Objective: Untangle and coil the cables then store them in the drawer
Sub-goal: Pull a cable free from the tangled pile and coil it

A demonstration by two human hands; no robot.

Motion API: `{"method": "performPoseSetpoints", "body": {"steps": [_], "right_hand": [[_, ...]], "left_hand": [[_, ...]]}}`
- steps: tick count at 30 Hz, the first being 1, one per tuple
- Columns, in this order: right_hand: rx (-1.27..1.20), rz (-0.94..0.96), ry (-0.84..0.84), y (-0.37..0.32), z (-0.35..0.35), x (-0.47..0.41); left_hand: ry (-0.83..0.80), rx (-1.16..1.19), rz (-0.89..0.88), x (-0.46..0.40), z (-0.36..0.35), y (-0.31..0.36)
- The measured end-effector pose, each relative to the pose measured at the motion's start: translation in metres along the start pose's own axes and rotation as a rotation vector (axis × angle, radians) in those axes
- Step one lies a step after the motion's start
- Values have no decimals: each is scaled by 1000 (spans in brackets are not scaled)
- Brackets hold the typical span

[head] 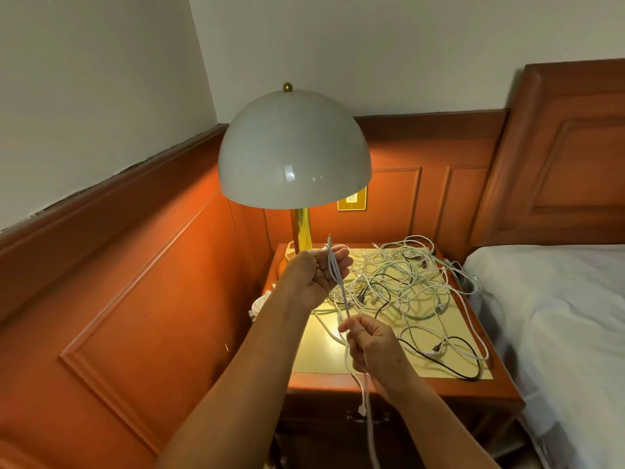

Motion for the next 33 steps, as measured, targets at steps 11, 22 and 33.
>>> {"method": "performPoseSetpoints", "body": {"steps": [11, 22, 33], "right_hand": [[61, -138, 103, 20, 29, -5], [474, -50, 285, -4, 81, -17], [897, 256, 123, -72, 38, 7]], "left_hand": [[-246, 9, -65, 20, -19, -11], [-337, -369, -74, 36, 1, -73], [-74, -718, -67, 17, 25, -108]]}}
Point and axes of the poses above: each hand's wrist, its own x-axis away from the middle knuckle, its own z-axis out of the back of the hand, y = z × x, the point moved 7 cm from there along -x, towards the middle knuckle, and after that the axes turned 3 degrees about -x, right-handed, at the moved point
